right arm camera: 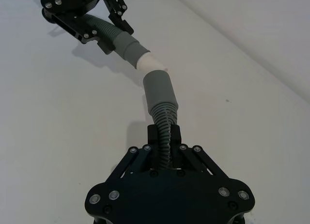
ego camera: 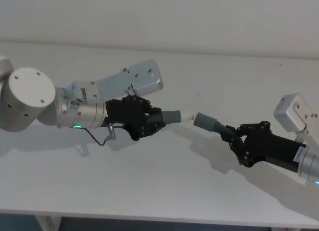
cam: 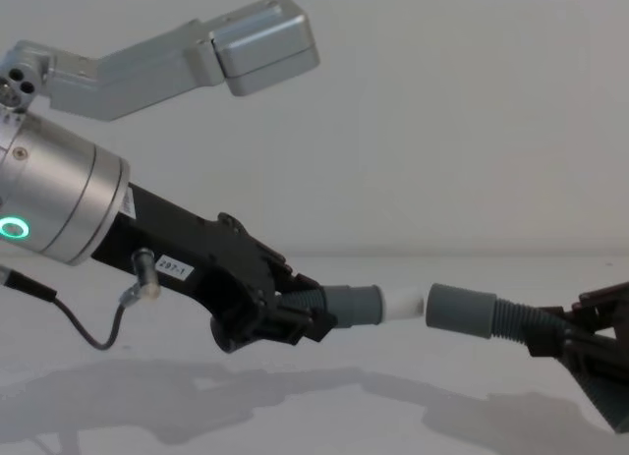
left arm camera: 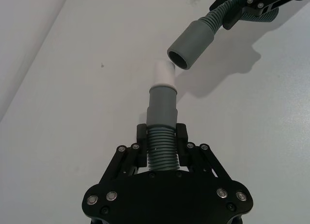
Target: Use both hands to pick up one end of the pipe from the table, align the ends, and insert them.
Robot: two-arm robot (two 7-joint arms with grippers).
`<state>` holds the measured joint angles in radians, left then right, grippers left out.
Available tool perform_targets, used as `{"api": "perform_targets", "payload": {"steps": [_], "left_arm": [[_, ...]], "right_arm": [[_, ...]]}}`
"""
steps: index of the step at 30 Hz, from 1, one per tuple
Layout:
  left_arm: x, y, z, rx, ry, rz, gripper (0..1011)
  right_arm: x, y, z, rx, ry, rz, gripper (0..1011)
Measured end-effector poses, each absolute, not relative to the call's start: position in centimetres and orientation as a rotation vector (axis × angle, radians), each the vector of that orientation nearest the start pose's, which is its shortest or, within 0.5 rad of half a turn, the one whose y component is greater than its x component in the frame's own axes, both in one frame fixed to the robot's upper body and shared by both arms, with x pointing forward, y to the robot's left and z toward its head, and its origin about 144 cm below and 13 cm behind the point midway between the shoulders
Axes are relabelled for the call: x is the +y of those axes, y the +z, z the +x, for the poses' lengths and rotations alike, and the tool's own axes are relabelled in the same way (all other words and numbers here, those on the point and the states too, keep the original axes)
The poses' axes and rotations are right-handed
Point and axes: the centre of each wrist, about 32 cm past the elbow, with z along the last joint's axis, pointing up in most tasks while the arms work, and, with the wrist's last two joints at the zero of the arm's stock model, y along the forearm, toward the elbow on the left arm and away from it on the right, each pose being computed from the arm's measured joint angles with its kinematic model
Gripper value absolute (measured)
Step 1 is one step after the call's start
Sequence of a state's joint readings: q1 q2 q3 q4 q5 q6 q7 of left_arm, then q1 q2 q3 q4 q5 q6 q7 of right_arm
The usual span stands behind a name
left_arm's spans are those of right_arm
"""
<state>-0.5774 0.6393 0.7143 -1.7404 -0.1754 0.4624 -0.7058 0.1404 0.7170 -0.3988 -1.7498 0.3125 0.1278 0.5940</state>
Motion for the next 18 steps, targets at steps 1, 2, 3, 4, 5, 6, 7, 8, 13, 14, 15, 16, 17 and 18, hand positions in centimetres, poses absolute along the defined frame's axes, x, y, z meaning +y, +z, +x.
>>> {"api": "perform_targets", "payload": {"steps": [1, 2, 3, 4, 5, 6, 7, 8, 13, 14, 15, 16, 17, 18], "left_arm": [[20.48, 130.07, 51.56, -0.266, 0.394, 0.637, 333], [20.47, 130.07, 51.56, -0.266, 0.394, 0.637, 333], [20.46, 130.07, 51.56, -0.267, 0.394, 0.638, 333], [20.43, 130.08, 51.55, -0.267, 0.394, 0.638, 333], [20.42, 130.08, 51.55, -0.267, 0.394, 0.638, 333], [20.41, 130.08, 51.55, -0.267, 0.394, 0.638, 333], [20.37, 130.08, 51.55, -0.268, 0.393, 0.637, 333], [20.35, 130.08, 51.55, -0.268, 0.393, 0.637, 333], [20.22, 130.05, 51.65, -0.268, 0.390, 0.637, 333], [20.20, 130.04, 51.68, -0.268, 0.389, 0.637, 333], [20.16, 130.02, 51.72, -0.267, 0.387, 0.637, 333], [20.13, 130.00, 51.74, -0.267, 0.386, 0.637, 333], [20.13, 130.00, 51.74, -0.267, 0.386, 0.637, 333], [20.08, 129.98, 51.81, -0.266, 0.384, 0.636, 333]], "right_arm": [[-29.17, 121.92, 46.50, -0.170, -0.581, -0.386, 136], [-29.14, 121.93, 46.51, -0.167, -0.583, -0.388, 136], [-29.12, 121.93, 46.52, -0.166, -0.584, -0.389, 136], [-29.08, 121.92, 46.53, -0.162, -0.588, -0.391, 136], [-29.06, 121.92, 46.53, -0.161, -0.588, -0.392, 136], [-29.04, 121.92, 46.53, -0.160, -0.589, -0.393, 136], [-29.03, 121.93, 46.54, -0.158, -0.590, -0.394, 136], [-29.02, 121.92, 46.54, -0.157, -0.591, -0.395, 136], [-28.97, 121.95, 46.57, -0.155, -0.592, -0.399, 136], [-28.96, 121.96, 46.58, -0.153, -0.591, -0.400, 136], [-28.95, 121.97, 46.59, -0.153, -0.591, -0.400, 136], [-28.96, 121.99, 46.60, -0.153, -0.591, -0.400, 136], [-28.96, 121.99, 46.60, -0.152, -0.591, -0.400, 136], [-28.98, 122.01, 46.61, -0.152, -0.591, -0.400, 136]]}}
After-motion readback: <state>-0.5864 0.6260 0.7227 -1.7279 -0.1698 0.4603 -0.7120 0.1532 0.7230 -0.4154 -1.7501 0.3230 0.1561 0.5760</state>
